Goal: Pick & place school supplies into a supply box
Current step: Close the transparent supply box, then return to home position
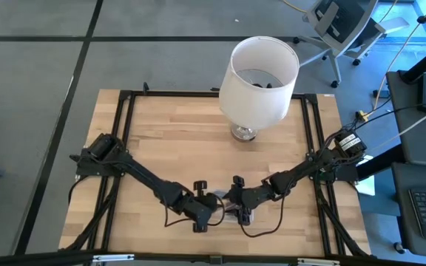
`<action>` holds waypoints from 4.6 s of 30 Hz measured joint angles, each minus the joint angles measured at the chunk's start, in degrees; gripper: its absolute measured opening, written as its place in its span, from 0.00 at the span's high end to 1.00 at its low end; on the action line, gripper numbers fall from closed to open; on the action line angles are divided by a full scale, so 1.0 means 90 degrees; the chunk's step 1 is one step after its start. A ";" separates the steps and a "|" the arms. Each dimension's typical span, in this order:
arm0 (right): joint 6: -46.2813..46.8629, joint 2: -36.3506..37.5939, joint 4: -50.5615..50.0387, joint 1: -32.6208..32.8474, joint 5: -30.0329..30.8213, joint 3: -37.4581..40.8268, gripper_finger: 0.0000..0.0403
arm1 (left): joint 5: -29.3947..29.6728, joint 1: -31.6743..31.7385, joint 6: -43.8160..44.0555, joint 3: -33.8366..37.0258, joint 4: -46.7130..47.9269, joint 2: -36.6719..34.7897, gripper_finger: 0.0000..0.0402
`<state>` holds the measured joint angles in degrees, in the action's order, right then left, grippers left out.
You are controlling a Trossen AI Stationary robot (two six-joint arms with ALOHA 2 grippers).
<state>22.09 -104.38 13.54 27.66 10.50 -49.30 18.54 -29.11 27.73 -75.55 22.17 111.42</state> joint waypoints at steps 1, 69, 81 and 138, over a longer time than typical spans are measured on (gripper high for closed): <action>0.0000 0.0000 0.0000 0.0000 0.0002 0.0000 0.34 | 0.0020 -0.0005 0.0006 0.0000 0.0005 0.0000 1.00; -0.2320 0.0000 -0.0073 0.0068 -0.0577 -0.0002 0.34 | 0.0059 -0.0404 0.2148 0.0025 -0.0361 0.0021 0.99; -0.2129 -0.0009 0.0279 0.0080 -0.0459 0.0017 0.34 | 0.0082 -0.0406 0.1668 0.0025 -0.0328 0.0021 0.99; -0.0164 0.4012 -0.0256 0.1140 0.1688 0.0270 0.34 | -0.0623 0.0055 -0.0480 0.4972 -0.5613 -0.6308 0.98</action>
<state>20.61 -68.27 11.24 37.92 25.69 -46.87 12.93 -28.62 23.41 -30.80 -28.34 54.65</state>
